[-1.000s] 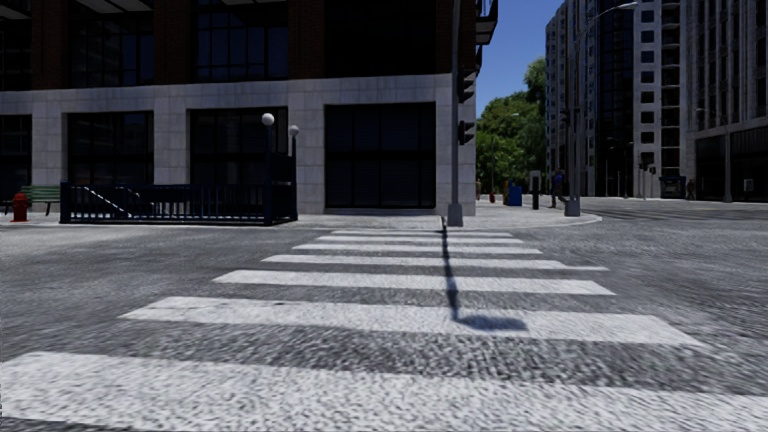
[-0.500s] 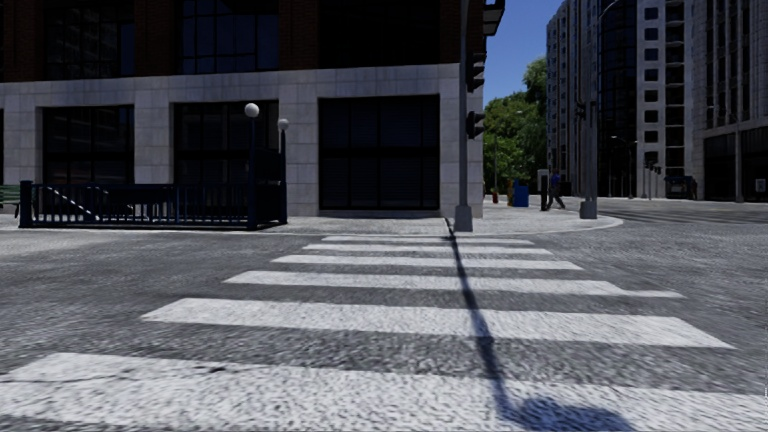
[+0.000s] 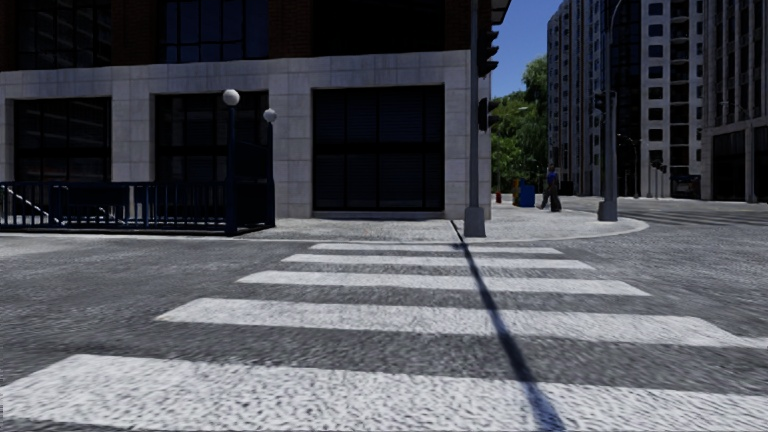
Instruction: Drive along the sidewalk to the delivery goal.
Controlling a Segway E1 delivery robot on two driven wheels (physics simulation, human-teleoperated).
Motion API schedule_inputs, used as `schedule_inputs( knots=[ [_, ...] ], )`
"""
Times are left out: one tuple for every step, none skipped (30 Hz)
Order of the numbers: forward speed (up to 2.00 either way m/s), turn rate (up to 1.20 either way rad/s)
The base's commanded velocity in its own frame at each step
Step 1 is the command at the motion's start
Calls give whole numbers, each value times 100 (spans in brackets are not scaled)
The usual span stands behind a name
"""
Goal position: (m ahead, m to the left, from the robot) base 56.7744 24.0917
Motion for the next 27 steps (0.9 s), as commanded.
schedule_inputs(
  knots=[
    [200,0],
    [200,0],
    [200,0],
    [200,0],
    [200,0],
    [200,0],
    [200,0],
    [200,0],
    [200,0],
    [200,0],
    [200,0],
    [200,0],
    [200,0],
    [200,0],
    [200,0],
    [200,0],
    [200,0],
    [200,0],
    [200,0],
    [200,0],
    [200,0],
    [200,0],
    [200,0],
    [200,0],
    [200,0],
    [200,0],
    [200,0]
  ],
)
